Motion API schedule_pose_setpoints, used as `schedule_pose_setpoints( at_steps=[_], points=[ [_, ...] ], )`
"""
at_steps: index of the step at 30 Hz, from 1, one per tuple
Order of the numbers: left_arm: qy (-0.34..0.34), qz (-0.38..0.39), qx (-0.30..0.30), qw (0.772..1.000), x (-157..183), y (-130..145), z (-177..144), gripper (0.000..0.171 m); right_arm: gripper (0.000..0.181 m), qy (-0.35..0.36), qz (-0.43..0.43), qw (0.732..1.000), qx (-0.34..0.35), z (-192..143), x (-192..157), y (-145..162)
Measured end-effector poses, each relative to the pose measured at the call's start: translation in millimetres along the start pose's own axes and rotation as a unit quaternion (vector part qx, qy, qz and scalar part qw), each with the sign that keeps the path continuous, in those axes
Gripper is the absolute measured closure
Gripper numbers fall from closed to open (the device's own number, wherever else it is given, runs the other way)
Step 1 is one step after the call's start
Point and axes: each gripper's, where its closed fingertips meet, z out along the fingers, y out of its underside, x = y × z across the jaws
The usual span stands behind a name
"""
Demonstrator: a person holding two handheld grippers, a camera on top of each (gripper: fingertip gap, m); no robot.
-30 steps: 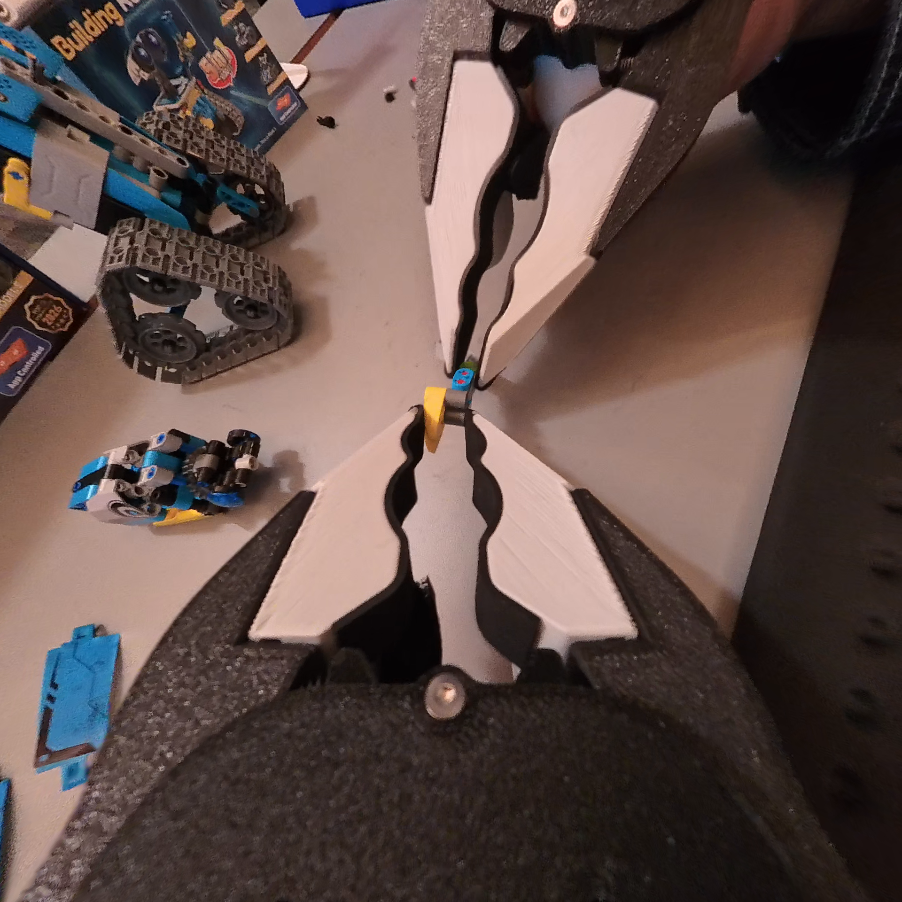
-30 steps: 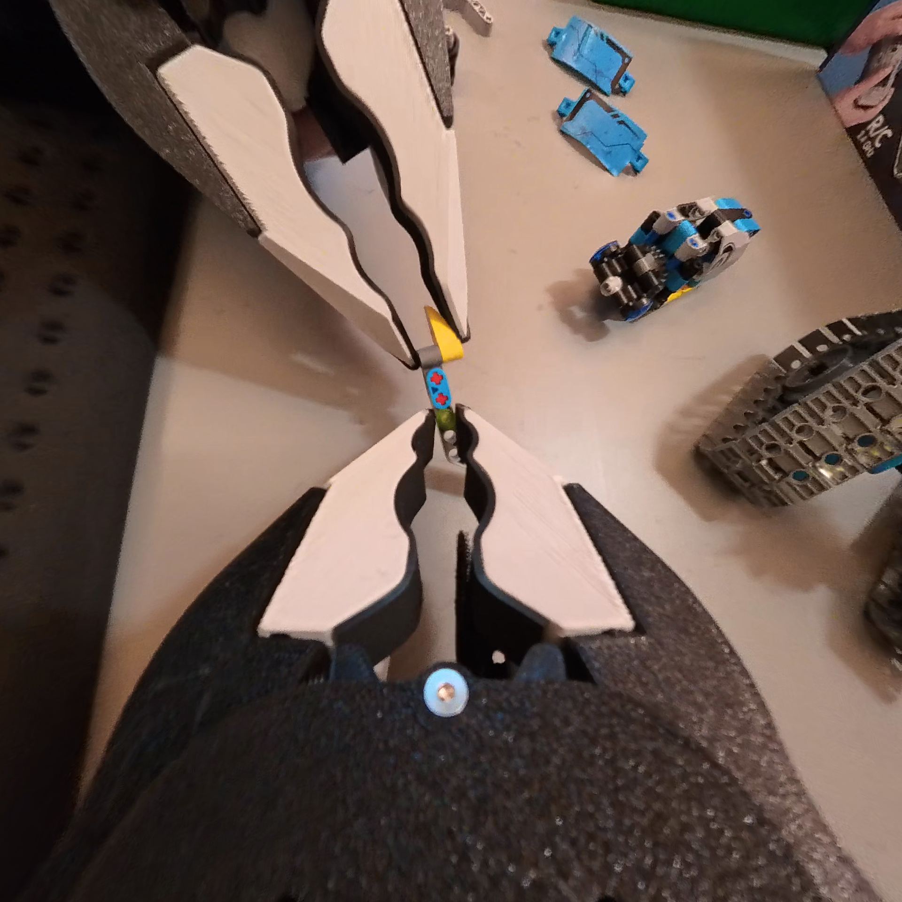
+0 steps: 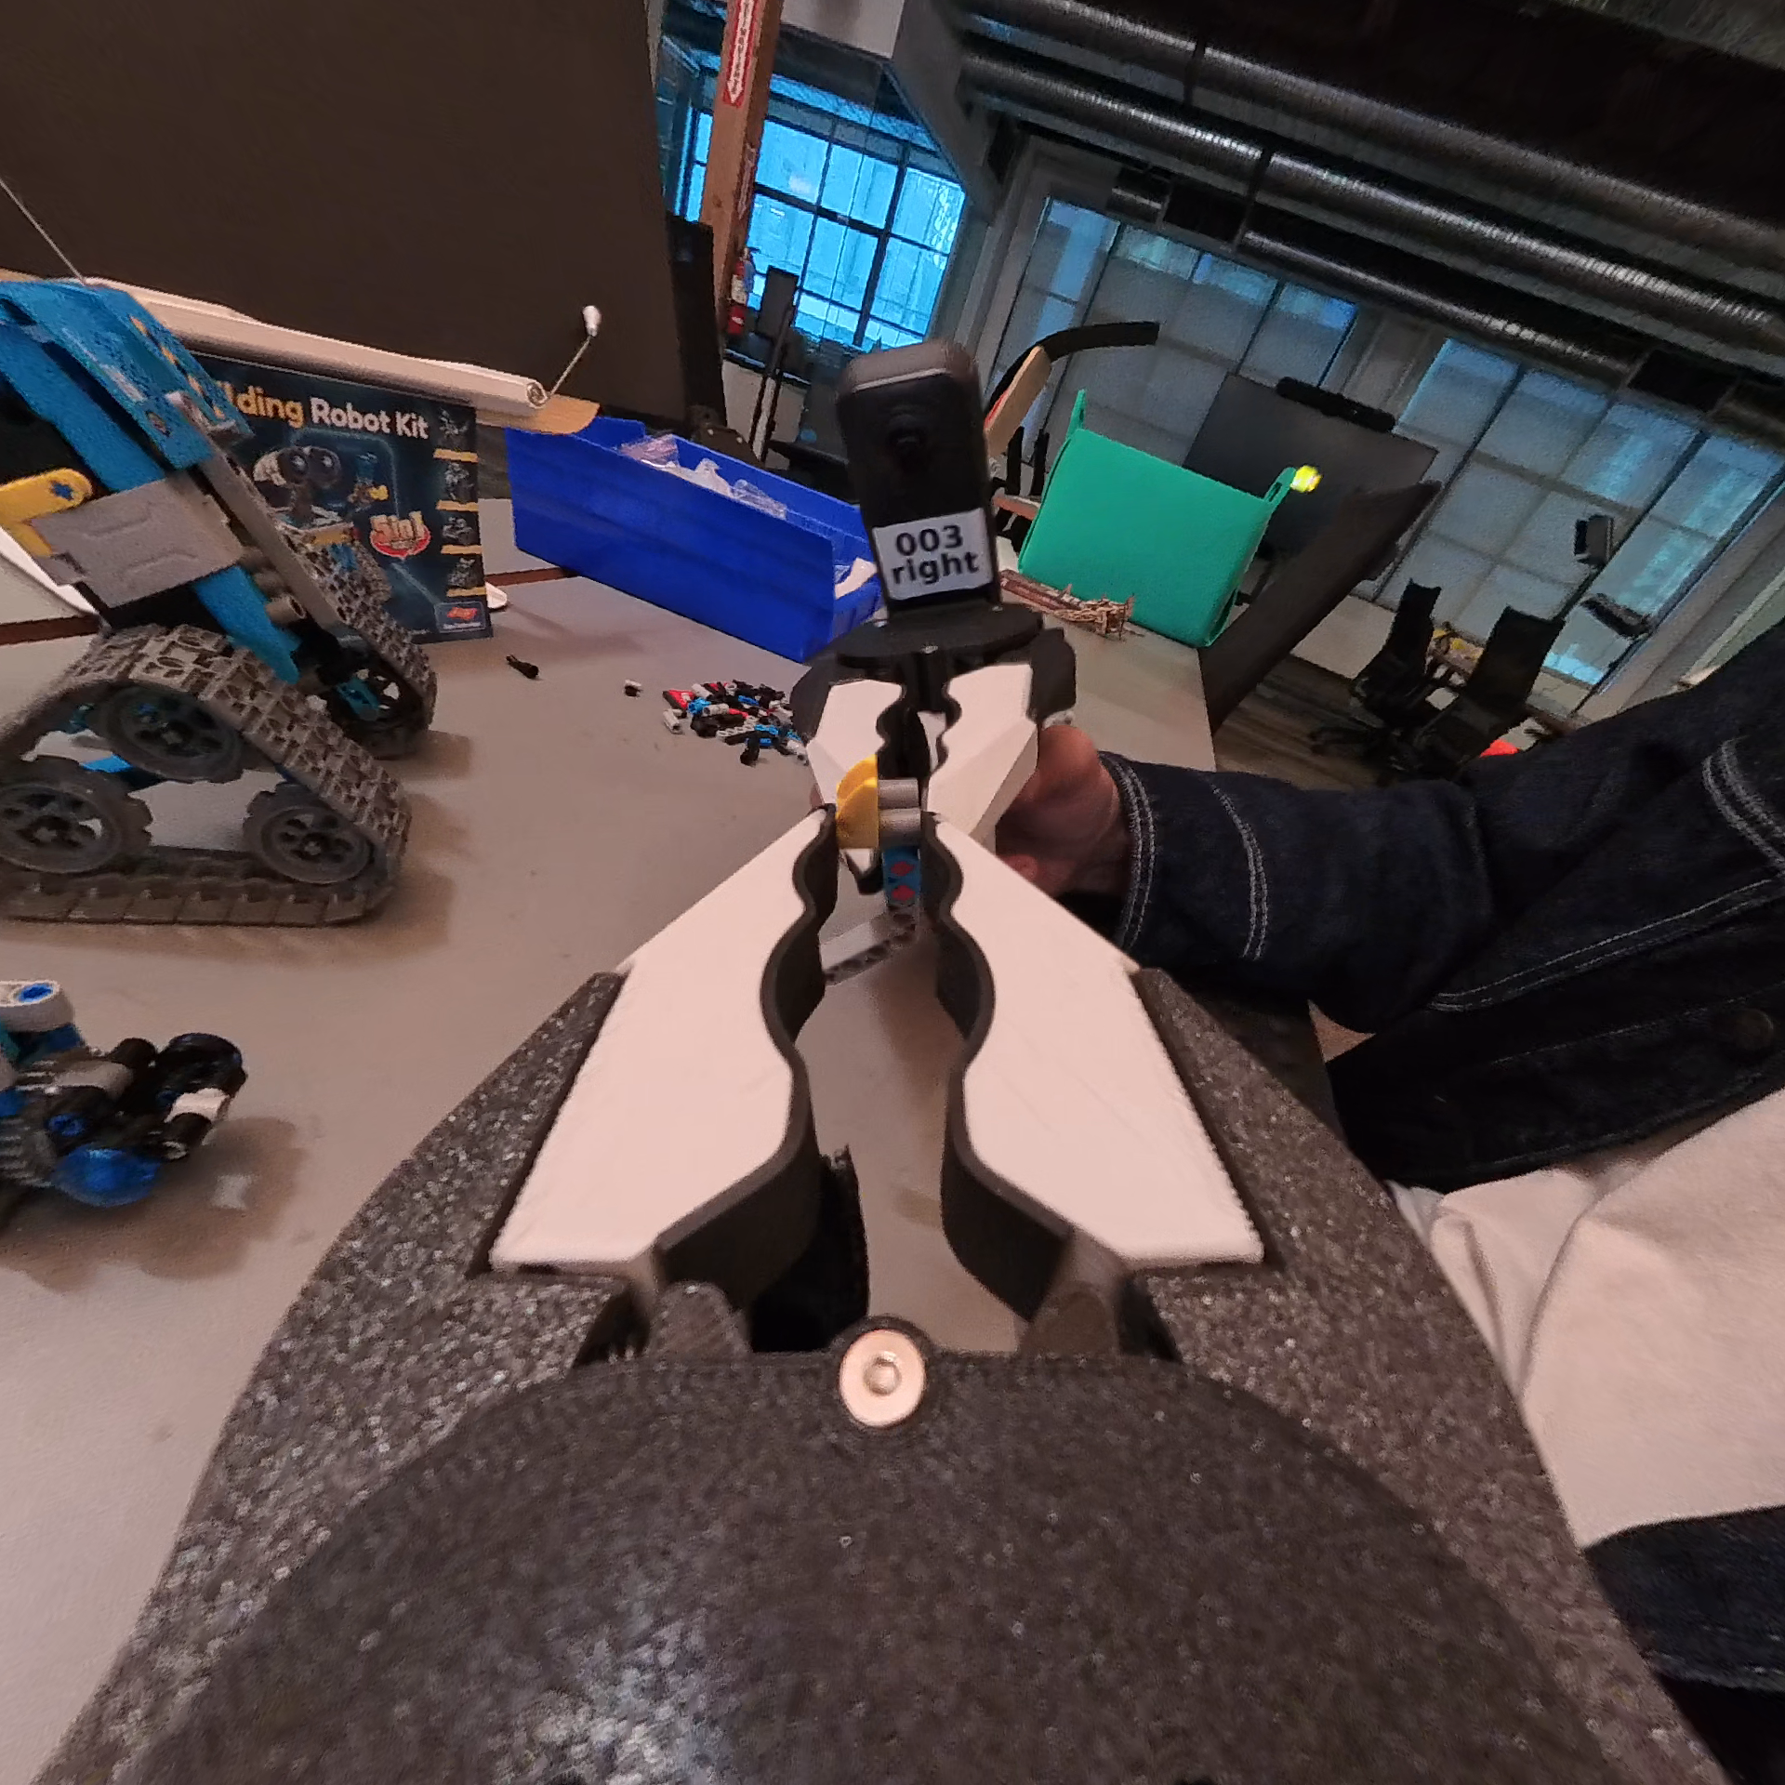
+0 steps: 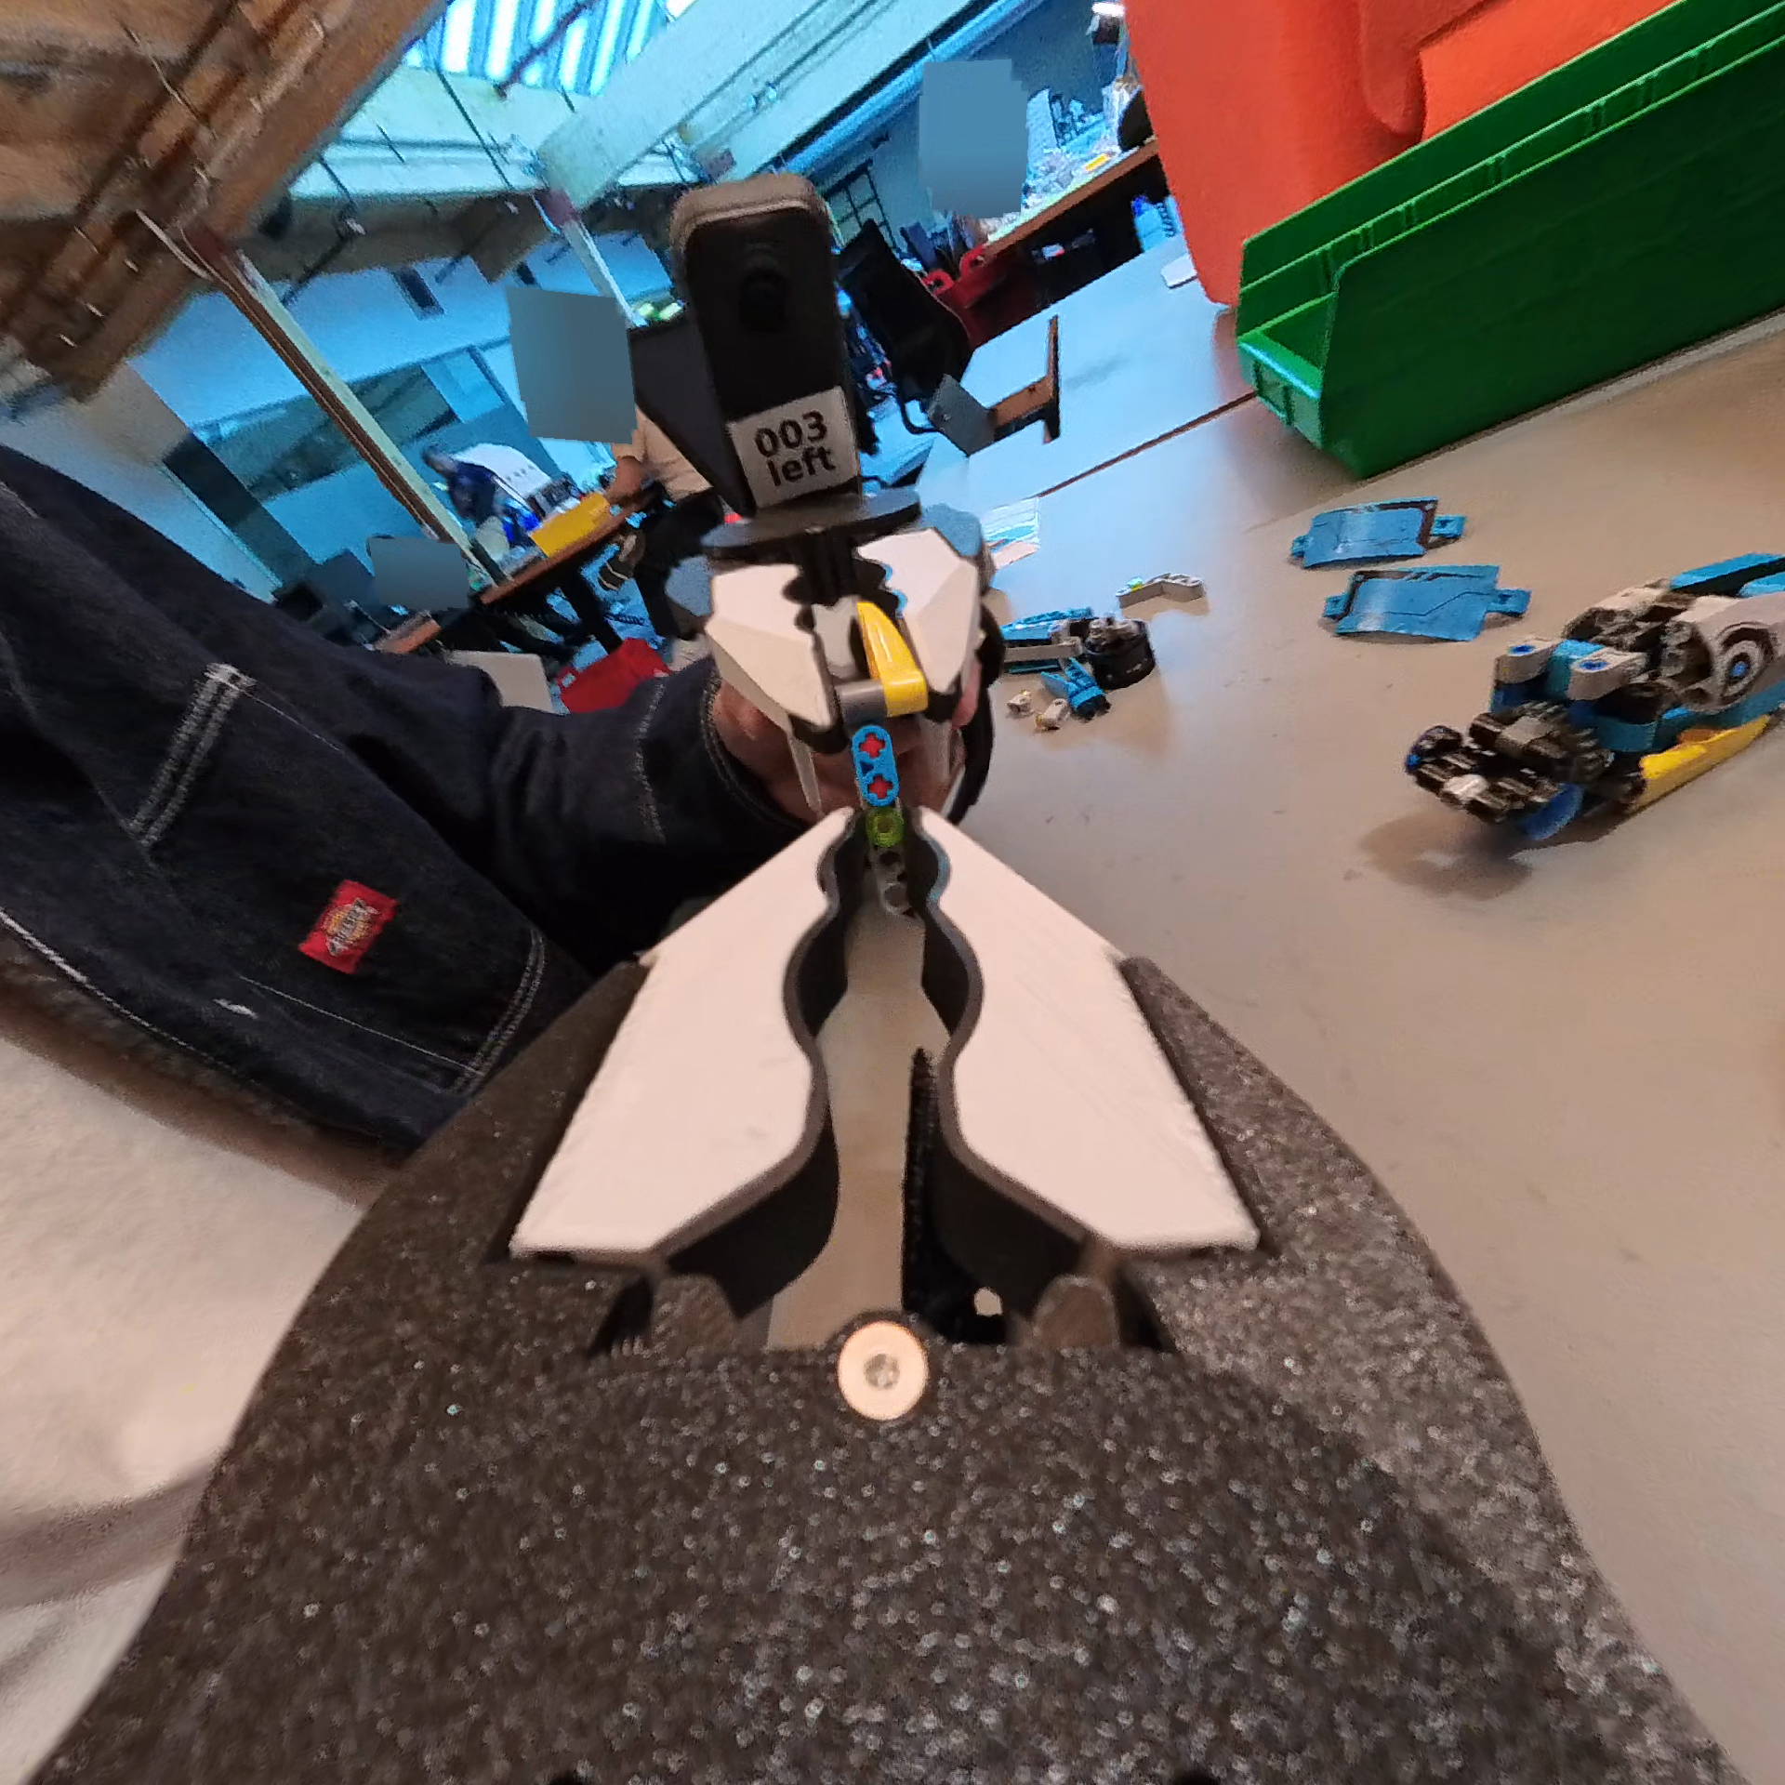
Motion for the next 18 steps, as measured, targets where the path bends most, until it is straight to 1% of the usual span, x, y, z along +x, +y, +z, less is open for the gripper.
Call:
schedule_pose_setpoints(
  at_steps=[2, 3, 4, 5, 6, 7, 8, 10, 12, 13, 15, 16, 18],
  points=[
    [-0.031, 0.056, -0.014, 0.998, -2, 3, 1, 0.156, 0.175, 0.027, -0.022, 0.999, -0.006, -4, 5, 0],
    [-0.058, 0.101, -0.026, 0.993, -5, 6, 2, 0.156, 0.171, 0.036, -0.023, 0.999, -0.005, -8, 8, -2],
    [-0.095, 0.156, -0.046, 0.982, -11, 11, 2, 0.156, 0.164, 0.037, -0.014, 0.999, -0.001, -12, 11, -4],
    [-0.132, 0.210, -0.071, 0.966, -19, 17, 2, 0.156, 0.156, 0.034, -0.003, 0.999, 0.008, -15, 12, -8],
    [-0.155, 0.252, -0.096, 0.950, -24, 24, 3, 0.156, 0.151, 0.035, 0.002, 0.999, 0.020, -17, 13, -12],
    [-0.164, 0.279, -0.116, 0.939, -25, 31, 5, 0.156, 0.148, 0.041, -0.007, 0.999, 0.023, -18, 14, -13],
    [-0.161, 0.293, -0.127, 0.934, -23, 35, 9, 0.156, 0.147, 0.054, -0.029, 0.998, 0.013, -16, 15, -10],
    [-0.142, 0.290, -0.136, 0.937, -17, 41, 13, 0.156, 0.147, 0.079, -0.086, 0.993, -0.027, -9, 16, 2],
    [-0.125, 0.274, -0.143, 0.943, -14, 45, 14, 0.156, 0.148, 0.089, -0.112, 0.987, -0.068, -3, 18, 15],
    [-0.114, 0.261, -0.146, 0.948, -11, 48, 14, 0.157, 0.153, 0.080, -0.114, 0.988, -0.069, -2, 16, 17],
    [-0.095, 0.240, -0.147, 0.955, -7, 50, 15, 0.157, 0.155, 0.067, -0.131, 0.987, -0.068, -1, 11, 17],
    [-0.082, 0.231, -0.151, 0.958, -4, 52, 16, 0.157, 0.162, 0.058, -0.146, 0.985, -0.066, -1, 6, 17],
    [-0.072, 0.229, -0.165, 0.957, -2, 58, 17, 0.156, 0.165, 0.065, -0.162, 0.982, -0.069, 2, 6, 19]
  ],
)
